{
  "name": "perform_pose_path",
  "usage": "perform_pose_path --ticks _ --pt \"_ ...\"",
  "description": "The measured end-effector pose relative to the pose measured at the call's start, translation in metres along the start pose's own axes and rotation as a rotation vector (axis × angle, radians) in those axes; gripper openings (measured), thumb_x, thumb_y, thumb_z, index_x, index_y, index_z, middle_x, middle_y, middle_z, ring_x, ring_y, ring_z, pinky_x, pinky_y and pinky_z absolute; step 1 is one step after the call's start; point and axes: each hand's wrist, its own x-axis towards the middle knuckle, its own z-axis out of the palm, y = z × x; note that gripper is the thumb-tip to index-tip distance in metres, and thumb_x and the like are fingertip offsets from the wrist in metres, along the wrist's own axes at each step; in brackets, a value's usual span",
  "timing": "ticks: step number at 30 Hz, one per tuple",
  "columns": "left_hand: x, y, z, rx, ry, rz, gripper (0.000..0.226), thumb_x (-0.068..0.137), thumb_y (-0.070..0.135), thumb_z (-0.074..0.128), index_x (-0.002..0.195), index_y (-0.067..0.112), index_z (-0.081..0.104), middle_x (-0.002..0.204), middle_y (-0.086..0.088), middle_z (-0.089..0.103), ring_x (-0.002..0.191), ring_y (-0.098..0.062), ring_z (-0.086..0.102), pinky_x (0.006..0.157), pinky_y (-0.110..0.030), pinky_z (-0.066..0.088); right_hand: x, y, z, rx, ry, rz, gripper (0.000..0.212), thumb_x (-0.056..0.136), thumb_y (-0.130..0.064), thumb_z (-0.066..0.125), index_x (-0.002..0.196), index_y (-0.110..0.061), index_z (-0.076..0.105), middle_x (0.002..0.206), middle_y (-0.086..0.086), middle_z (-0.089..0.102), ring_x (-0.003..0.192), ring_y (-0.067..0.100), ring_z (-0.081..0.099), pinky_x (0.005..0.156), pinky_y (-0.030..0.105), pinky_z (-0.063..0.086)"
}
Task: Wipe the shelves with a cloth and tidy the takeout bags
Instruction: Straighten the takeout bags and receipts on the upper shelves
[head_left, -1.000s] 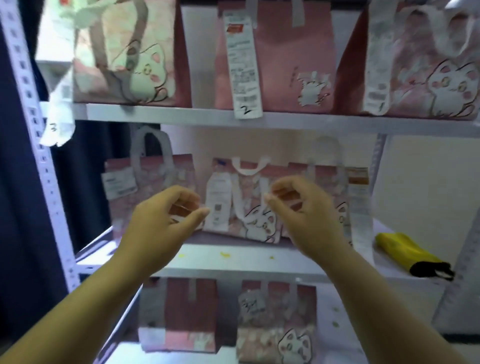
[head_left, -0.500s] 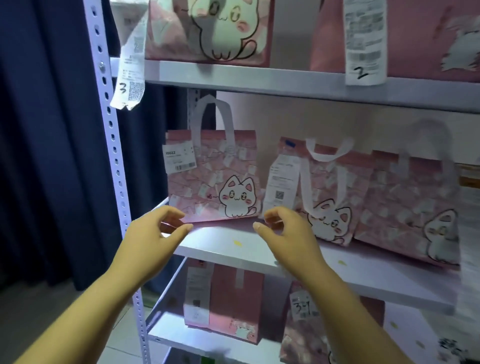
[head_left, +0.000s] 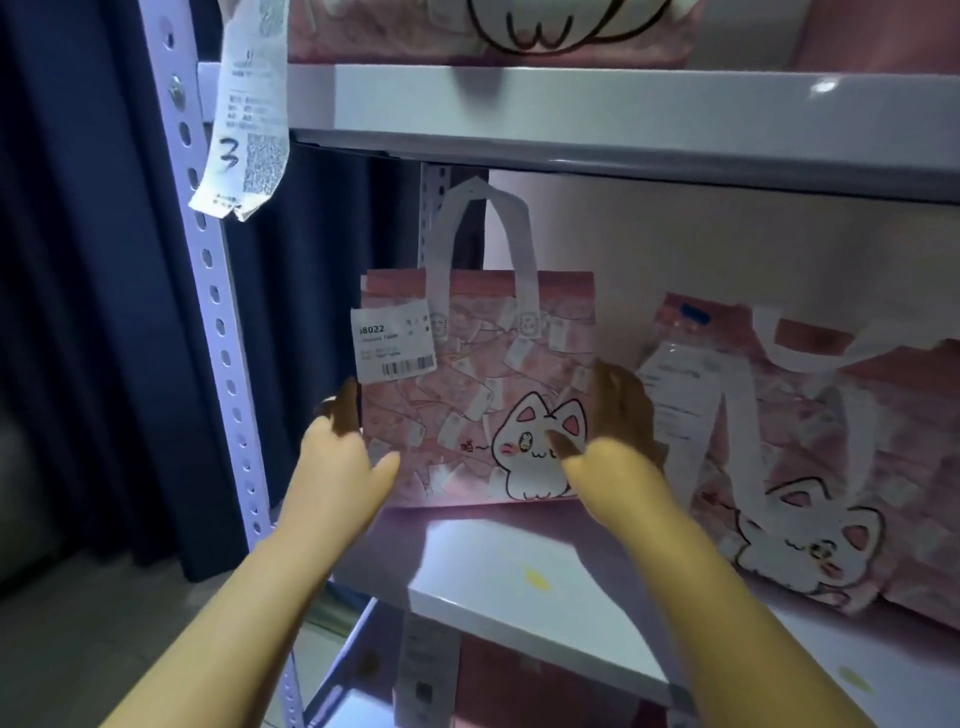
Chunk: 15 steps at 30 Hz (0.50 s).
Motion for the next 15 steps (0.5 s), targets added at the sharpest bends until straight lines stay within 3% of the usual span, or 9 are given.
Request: perform_pose_path --ticks 2,4,9,15 --pt "0.005 -0.005 0.004 -0.025 0.002 -0.021 0.062 0.079 0.019 0.065 0.133 0.019 0.036 0.121 -0.007 0.049 0.102 -0.027 0.057 0.085 -0.042 0.052 0.005 -0.003 0.003 -0.017 -0.006 0.047 0.087 0.090 -0.039 0.055 0.148 -0.023 -0.007 0.156 -0.003 -0.010 0.143 0.021 -0.006 0.108 0.043 0.028" --pt "0.008 -0.010 0.008 -0.050 -0.001 -0.013 0.060 0.080 0.021 0.065 0.133 0.022 0.037 0.120 -0.005 0.051 0.100 -0.026 0.059 0.084 -0.039 0.052 0.009 -0.004 0.006 -0.020 -0.016 0.073 0.089 0.090 -0.041 0.054 0.148 -0.021 -0.010 0.156 -0.002 -0.012 0.144 0.022 -0.009 0.110 0.042 0.025" --pt "0.014 -0.014 0.010 -0.104 -0.005 0.029 0.056 0.081 0.019 0.063 0.131 0.026 0.039 0.122 -0.001 0.057 0.100 -0.022 0.062 0.084 -0.035 0.053 0.015 -0.005 0.008 0.143 0.036 0.046 0.077 0.084 -0.031 0.065 0.144 -0.014 0.019 0.145 0.010 0.026 0.131 0.028 0.033 0.099 0.038 0.039" --pt "0.022 -0.020 0.008 -0.077 -0.023 0.094 0.054 0.085 0.022 0.062 0.133 0.015 0.039 0.119 -0.003 0.056 0.102 -0.021 0.056 0.085 -0.036 0.051 0.015 -0.009 0.013 0.122 0.092 0.092 0.070 0.083 -0.029 0.067 0.139 -0.014 0.029 0.136 0.010 0.035 0.122 0.029 0.042 0.091 0.033 0.039"
